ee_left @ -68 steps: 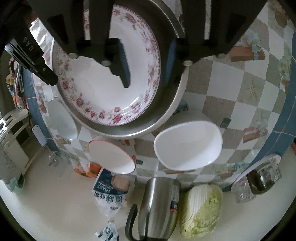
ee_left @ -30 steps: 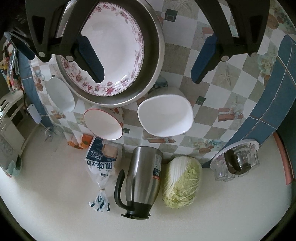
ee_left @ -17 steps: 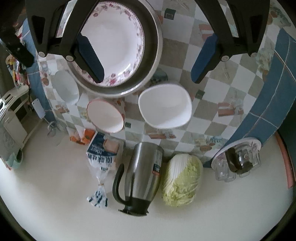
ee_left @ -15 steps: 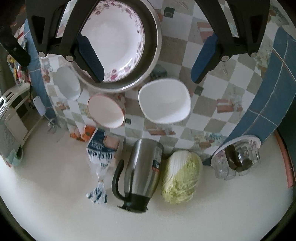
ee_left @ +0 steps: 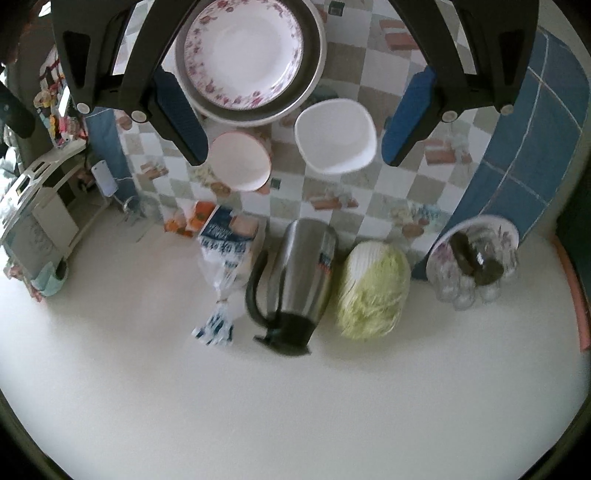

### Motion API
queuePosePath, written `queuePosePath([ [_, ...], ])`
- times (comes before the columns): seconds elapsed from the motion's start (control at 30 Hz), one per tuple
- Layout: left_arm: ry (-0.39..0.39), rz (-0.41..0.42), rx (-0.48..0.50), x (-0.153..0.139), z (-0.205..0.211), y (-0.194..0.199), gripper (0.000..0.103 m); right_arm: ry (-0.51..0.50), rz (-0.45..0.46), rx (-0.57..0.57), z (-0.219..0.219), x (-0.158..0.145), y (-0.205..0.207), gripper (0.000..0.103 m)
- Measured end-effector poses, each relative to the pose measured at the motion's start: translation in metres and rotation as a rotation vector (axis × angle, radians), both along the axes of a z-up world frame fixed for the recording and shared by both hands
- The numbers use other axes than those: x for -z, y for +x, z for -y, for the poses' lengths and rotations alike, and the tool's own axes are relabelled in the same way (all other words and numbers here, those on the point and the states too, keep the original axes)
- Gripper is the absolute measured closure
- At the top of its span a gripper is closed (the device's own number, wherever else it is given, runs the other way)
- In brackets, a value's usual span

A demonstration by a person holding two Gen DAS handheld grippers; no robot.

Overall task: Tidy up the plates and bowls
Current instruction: 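Raise both tools from the basin toward the red-rimmed white bowl, then close both tools on the rim of the red-rimmed white bowl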

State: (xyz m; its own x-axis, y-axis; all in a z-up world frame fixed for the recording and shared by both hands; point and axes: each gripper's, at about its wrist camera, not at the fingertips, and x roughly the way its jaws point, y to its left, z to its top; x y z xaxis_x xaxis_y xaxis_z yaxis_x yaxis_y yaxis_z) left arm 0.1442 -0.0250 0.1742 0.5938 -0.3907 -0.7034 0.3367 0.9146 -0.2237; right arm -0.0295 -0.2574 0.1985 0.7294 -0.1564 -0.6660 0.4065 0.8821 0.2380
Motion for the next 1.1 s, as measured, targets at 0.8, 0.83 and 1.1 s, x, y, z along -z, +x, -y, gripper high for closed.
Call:
queuePosePath([
  [0.8,0.060,-0.200,0.012,0.041,0.062,0.089,0.008,0.087,-0.220,-0.026,0.030,0.057,0.132,0.003],
  [0.83,0.060,-0.209,0.012,0.045,0.065,0.093,0.008,0.090,-0.232,-0.027,0.031,0.064,0.136,0.004],
  [1.1,0.112,-0.284,0.046,0.102,0.096,0.112,0.008,0.102,-0.332,-0.042,0.036,0.124,0.173,0.015],
])
